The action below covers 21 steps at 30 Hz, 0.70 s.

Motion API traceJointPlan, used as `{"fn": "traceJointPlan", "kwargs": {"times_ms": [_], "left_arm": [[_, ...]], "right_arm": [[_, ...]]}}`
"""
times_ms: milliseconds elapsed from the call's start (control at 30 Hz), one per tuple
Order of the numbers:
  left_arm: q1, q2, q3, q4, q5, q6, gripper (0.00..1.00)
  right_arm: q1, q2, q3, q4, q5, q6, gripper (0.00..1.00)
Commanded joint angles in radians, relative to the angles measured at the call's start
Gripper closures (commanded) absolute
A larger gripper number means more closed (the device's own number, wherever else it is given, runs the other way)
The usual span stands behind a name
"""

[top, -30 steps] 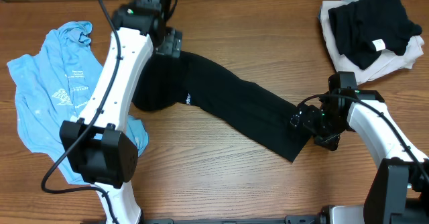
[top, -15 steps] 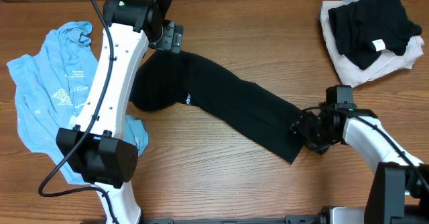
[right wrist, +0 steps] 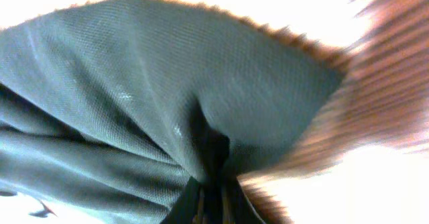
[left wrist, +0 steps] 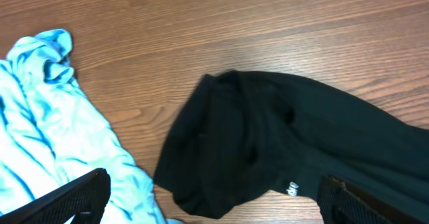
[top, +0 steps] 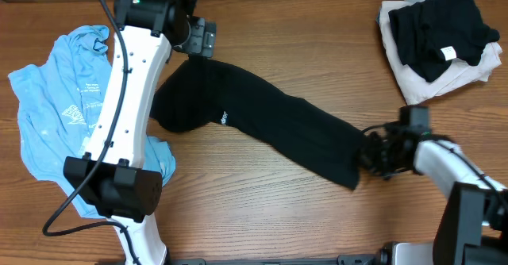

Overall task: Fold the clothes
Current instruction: 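Release the black strip and lift both grippers away from it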

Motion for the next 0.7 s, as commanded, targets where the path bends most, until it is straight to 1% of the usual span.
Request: {"fn": "traceJointPlan", "kwargs": {"times_ms": [0, 133, 200, 300, 433, 600, 667], "left_arm": [[0.038, -0.019, 0.061, -0.012, 0.009, 0.014, 0.00], [0.070, -0.019, 0.085, -0.020, 0.008, 0.015, 0.00], [0.081, -0.019, 0.085, -0.023, 0.008, 0.015, 0.00], [0.092, -0.019, 0.085, -0.031, 0.008, 0.019, 0.00], [0.093, -0.018, 0.085, -0.039, 0.008, 0.019, 0.00], [0.093, -0.018, 0.084, -0.063, 0.038, 0.019, 0.00], [0.093, -0.018, 0.084, -0.071, 0.058, 0.019, 0.00]], "right_arm": [[-0.122, 0.001, 0.154, -0.079, 0.032, -0.124, 0.96], [-0.243, 0.001, 0.356, -0.269, 0.032, -0.283, 0.96], [-0.274, 0.001, 0.442, -0.352, 0.032, -0.347, 0.96], [-0.287, 0.001, 0.542, -0.447, 0.032, -0.403, 0.96], [-0.236, 0.001, 0.615, -0.519, 0.032, -0.448, 0.96], [-0.097, 0.003, 0.618, -0.514, 0.032, -0.447, 0.96], [-0.026, 0.005, 0.618, -0.490, 0.048, -0.418, 0.96]]}}
